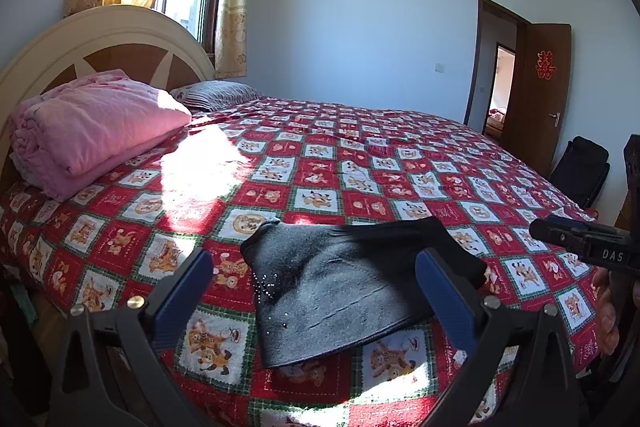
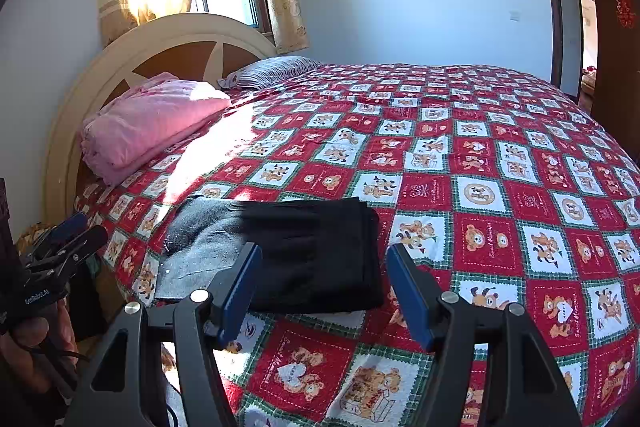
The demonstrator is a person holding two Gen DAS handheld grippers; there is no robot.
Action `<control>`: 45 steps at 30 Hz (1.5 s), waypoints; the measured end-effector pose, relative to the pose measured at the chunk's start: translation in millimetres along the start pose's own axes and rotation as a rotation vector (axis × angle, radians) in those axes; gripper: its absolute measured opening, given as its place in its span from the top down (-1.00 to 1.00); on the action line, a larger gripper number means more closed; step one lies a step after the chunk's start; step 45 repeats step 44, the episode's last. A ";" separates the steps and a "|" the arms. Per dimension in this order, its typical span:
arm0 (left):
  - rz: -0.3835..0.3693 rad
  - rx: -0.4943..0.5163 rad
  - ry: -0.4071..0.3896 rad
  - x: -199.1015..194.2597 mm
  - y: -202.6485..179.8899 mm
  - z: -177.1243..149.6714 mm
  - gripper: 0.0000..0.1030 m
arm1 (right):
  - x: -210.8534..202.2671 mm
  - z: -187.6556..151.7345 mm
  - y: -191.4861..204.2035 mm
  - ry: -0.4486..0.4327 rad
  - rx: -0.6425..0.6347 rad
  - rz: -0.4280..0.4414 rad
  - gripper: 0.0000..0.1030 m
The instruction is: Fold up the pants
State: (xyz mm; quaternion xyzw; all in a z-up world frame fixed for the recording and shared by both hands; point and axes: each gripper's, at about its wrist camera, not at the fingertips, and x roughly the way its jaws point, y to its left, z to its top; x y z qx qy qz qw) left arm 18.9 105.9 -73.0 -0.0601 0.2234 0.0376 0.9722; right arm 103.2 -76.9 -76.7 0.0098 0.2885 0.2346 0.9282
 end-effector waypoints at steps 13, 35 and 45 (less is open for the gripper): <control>0.021 0.016 0.004 0.0 -0.3 1.3 -1.00 | -5.9 1.8 4.8 -0.018 -0.019 -0.009 -0.29; 0.054 0.034 0.026 6.4 -7.3 1.7 -1.00 | -10.7 1.3 13.5 -0.042 -0.059 -0.034 -0.29; 0.026 0.039 0.043 11.1 -3.4 -5.4 -1.00 | -6.3 -0.6 14.6 -0.033 -0.064 -0.035 -0.29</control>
